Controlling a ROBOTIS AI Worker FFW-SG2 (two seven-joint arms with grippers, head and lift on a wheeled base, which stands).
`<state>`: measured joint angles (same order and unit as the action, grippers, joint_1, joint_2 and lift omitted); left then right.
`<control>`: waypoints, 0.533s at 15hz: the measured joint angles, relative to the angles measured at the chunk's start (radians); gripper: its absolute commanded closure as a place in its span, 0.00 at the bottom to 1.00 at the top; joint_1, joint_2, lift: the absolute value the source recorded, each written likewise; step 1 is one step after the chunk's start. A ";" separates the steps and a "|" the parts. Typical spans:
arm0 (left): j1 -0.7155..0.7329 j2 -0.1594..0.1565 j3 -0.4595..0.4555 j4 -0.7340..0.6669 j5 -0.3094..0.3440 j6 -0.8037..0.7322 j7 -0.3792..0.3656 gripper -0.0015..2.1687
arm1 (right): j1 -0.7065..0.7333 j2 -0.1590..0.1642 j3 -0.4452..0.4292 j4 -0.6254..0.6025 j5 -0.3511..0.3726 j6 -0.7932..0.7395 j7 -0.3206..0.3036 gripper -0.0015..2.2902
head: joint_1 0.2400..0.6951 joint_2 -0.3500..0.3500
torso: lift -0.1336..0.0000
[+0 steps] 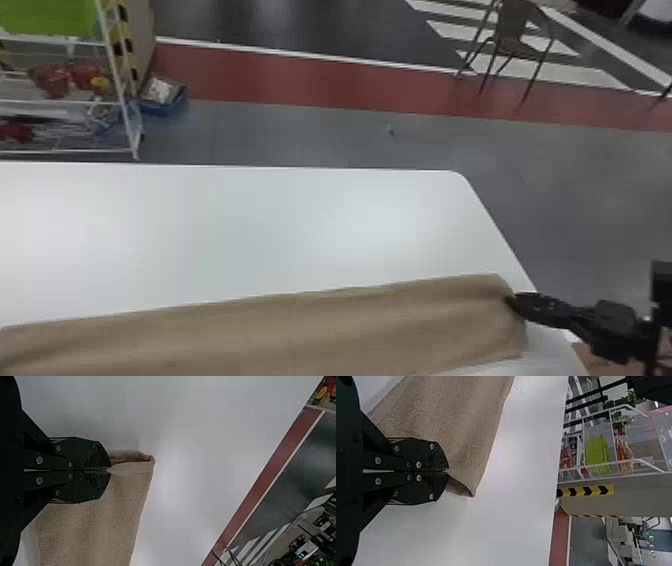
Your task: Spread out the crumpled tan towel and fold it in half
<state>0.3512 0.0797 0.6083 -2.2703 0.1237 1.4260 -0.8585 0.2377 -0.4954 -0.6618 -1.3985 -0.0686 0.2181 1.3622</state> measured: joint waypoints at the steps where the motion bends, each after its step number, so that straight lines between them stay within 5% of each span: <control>1: 0.000 0.000 0.000 -0.001 0.000 0.000 0.000 0.85 | 0.000 0.000 -0.005 0.000 -0.008 0.009 0.000 0.62 | 1.00 0.10 | 0.09; 8: 0.000 0.000 -0.012 -0.011 -0.006 0.007 0.001 0.85 | -0.012 0.003 -0.018 0.003 -0.017 0.052 0.000 0.61 | 1.00 0.08 | 0.09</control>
<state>0.3513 0.0797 0.5963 -2.2814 0.1178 1.4331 -0.8572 0.2260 -0.4926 -0.6800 -1.3957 -0.0859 0.2698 1.3622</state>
